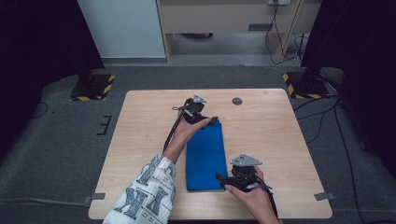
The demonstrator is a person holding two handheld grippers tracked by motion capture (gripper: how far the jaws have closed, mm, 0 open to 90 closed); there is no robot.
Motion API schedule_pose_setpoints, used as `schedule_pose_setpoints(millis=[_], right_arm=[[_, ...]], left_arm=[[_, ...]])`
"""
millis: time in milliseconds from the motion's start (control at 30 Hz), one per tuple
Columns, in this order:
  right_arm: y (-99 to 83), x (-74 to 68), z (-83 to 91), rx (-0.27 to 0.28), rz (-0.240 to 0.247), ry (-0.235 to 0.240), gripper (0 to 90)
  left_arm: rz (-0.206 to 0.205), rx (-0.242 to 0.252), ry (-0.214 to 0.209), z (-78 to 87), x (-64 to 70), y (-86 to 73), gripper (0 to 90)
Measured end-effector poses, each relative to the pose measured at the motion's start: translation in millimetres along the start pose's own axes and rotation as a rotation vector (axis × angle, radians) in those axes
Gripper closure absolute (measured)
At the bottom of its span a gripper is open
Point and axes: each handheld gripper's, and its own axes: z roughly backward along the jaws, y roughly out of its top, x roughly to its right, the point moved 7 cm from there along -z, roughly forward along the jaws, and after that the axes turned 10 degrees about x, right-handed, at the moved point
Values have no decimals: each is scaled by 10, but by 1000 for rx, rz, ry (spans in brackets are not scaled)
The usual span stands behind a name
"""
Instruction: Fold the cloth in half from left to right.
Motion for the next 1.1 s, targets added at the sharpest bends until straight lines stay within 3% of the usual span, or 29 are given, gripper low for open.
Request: schedule_pose_setpoints(millis=[300, 467, 633, 867, 1100], right_arm=[[17, 43, -83, -4, 0, -1, 145], [79, 94, -156, 7, 15, -6, 154], [163, 174, -257, 15, 26, -6, 155], [322, 300, -334, 24, 36, -7, 153], [416, 429, -411, 22, 37, -13, 150]], left_arm=[[-7, 6, 9, 150, -54, -27, 90], [-29, -15, 12, 240, -57, -102, 88], [-49, -44, 48, 314, -98, -172, 88], [-53, -56, 79, 474, -153, -294, 94], [-33, -30, 90, 635, -222, -352, 94]])
